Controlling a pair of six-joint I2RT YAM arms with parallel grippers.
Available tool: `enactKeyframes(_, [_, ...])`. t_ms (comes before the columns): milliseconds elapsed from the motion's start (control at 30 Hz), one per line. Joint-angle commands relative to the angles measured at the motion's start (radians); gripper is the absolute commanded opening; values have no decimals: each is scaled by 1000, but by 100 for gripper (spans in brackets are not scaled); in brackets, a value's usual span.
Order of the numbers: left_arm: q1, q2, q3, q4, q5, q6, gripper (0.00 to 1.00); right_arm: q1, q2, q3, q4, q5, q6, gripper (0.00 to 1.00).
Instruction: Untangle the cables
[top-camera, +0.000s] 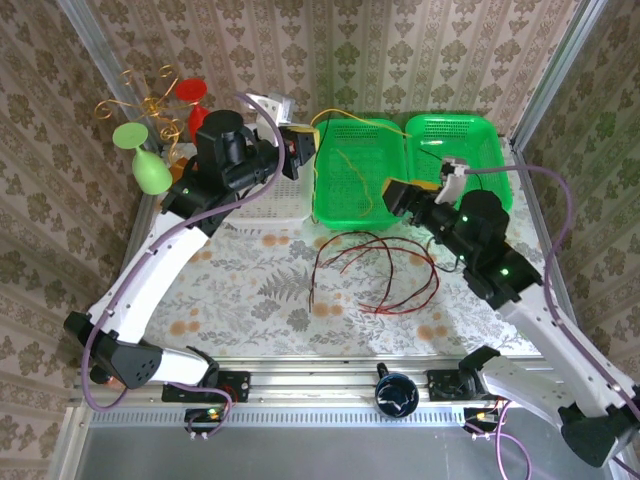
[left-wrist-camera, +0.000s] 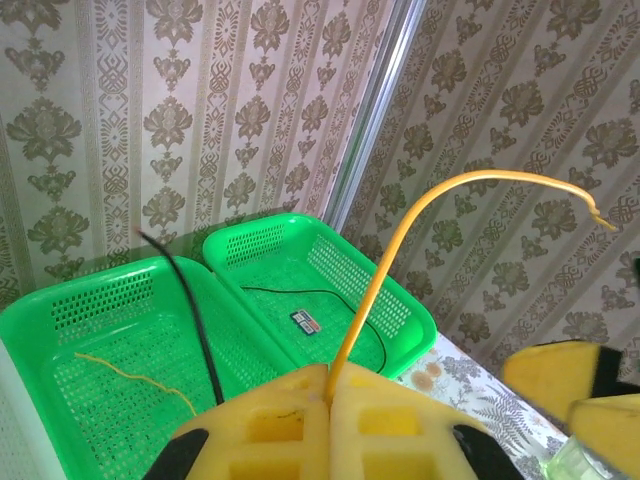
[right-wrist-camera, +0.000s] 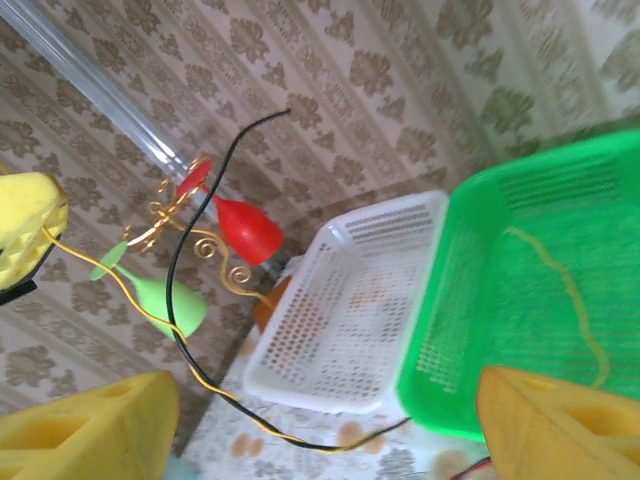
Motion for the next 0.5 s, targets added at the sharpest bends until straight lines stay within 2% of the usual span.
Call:
enactKeyframes(0, [-11, -14, 27, 10, 31, -14, 0, -5, 66, -16, 184, -77, 231, 80])
enactKeyframes(167, [-25, -13, 21, 13, 76, -24, 0, -22, 186, 68, 255, -157, 303, 81])
enactKeyframes(467, [-40, -14, 20, -7, 136, -37, 0, -70, 405, 180, 378, -384, 505, 81])
